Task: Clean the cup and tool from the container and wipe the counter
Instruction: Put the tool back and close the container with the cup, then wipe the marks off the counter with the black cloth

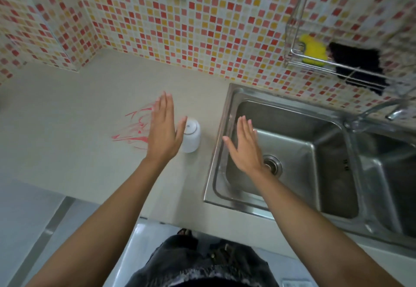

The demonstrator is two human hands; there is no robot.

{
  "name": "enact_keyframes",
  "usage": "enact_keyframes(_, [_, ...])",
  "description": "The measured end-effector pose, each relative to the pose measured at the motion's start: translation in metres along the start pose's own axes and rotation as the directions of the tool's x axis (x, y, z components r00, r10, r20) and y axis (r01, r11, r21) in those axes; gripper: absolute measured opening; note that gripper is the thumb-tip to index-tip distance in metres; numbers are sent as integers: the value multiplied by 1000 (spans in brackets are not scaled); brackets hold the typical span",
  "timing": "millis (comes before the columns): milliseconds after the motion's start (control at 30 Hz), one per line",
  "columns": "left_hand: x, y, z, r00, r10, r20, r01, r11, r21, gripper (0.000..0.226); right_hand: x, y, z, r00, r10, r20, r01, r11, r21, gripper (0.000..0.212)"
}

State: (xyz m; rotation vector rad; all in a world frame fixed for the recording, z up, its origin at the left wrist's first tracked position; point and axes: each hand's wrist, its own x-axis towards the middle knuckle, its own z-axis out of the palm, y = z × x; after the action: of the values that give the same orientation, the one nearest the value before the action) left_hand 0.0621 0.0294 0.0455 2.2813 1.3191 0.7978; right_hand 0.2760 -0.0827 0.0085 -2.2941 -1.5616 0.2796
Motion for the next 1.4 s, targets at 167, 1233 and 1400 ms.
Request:
enact_keyframes(167, [2,60,34,978,199,56,-204,973,105,63,-15,47,-25,994,39,-104,-48,996,-80,64])
enact_keyframes(1233, [139,292,107,898,386,212,-439,823,360,72,150,142,-289,911,334,-243,-400,860,-317,14])
enact_keyframes(1400, [125,283,87,891,386,240,-437,872,219,73,133,138,-291,811,266,-521,-358,930,-82,23])
